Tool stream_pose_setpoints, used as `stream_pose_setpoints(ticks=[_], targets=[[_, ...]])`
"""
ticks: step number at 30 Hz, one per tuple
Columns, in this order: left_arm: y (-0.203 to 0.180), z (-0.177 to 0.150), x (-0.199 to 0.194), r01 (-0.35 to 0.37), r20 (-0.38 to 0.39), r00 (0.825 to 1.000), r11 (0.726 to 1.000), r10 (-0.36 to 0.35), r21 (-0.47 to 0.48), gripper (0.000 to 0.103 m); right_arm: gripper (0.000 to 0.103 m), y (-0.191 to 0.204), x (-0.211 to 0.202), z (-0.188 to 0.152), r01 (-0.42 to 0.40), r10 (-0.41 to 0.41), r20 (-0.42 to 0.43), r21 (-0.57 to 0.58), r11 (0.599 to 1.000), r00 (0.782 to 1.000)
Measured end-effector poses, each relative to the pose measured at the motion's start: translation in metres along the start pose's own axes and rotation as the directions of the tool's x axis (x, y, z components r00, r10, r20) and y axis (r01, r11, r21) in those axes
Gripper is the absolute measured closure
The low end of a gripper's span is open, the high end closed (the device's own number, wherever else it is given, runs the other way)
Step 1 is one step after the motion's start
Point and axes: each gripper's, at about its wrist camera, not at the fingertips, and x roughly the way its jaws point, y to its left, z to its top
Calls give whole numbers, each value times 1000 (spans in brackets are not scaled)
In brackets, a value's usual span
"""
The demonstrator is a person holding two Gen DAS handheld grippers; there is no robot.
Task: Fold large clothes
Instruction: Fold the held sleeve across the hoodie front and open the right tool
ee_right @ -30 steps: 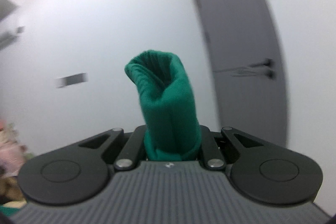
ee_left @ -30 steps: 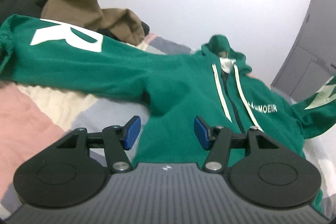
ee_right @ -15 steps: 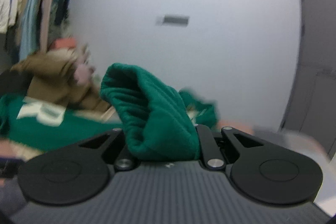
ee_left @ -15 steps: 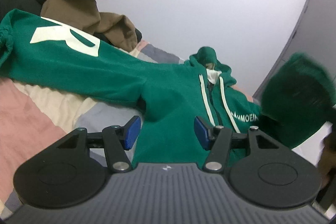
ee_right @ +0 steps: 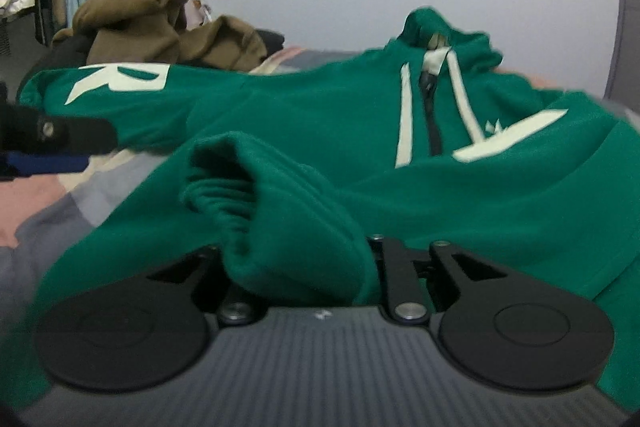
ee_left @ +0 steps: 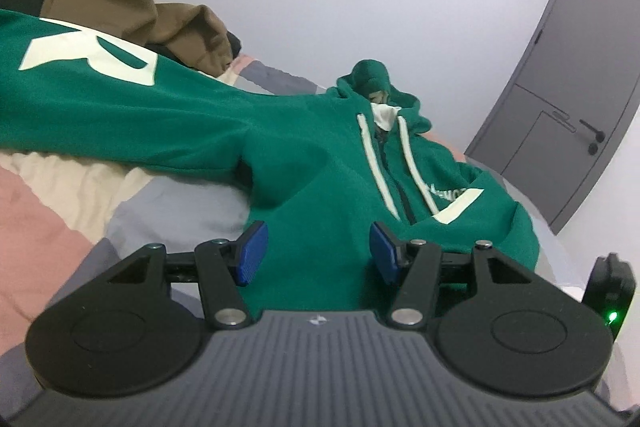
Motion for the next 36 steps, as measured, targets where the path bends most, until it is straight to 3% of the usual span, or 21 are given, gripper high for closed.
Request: stream_pose_setpoints(ticks=[1, 2, 4, 5, 11, 14, 18, 23, 26, 31, 36], targets=[[-1, 0, 0, 2, 7, 1000, 1000, -2, 6, 41, 67, 0, -2, -2, -23, 23, -12, 7, 1000, 1000], [-3, 0, 0, 3, 12, 1000, 1000, -4, 16, 41, 47, -1, -5, -4, -54, 55, -20, 15, 998, 998], [-6, 1, -1, 15, 16, 1000, 1000, -16, 27, 41, 27, -1, -14, -10, -89, 90, -17, 21, 996, 996], [-7, 1, -2, 23, 20, 1000, 999, -23, 27, 41, 25, 0, -19, -12, -99, 99, -25, 16, 995, 995], [-25, -1, -10, 78, 17, 997, 994, -79, 74, 41, 25, -7, -61, -16, -156, 162, -80, 72, 985, 984], [-38, -9, -10, 95, -11, 996, 989, -94, 117, 41, 25, -11, -91, -14, -166, 171, -53, 84, 983, 984], [-49, -21, -1, 125, -75, 990, 985, -116, 121, 41, 25, -24, -112, -10, -105, 106, -5, 104, 989, 994], [-57, -35, 15, 116, -131, 987, 982, -96, 148, 43, 27, -44, -98, -7, -22, 19, 17, 163, 986, 1000], [-60, -43, 26, 88, -166, 984, 979, -58, 181, 46, 37, -51, -84, -7, 11, -12, 7, 181, 983, 1000], [-64, -62, 45, 30, -234, 972, 970, 28, 242, 48, 46, -59, -54, -17, 43, -29, -67, 216, 975, 997], [-64, -68, 42, 20, -229, 973, 967, 40, 254, 48, 49, -60, -37, -30, 66, -46, -113, 185, 980, 993]])
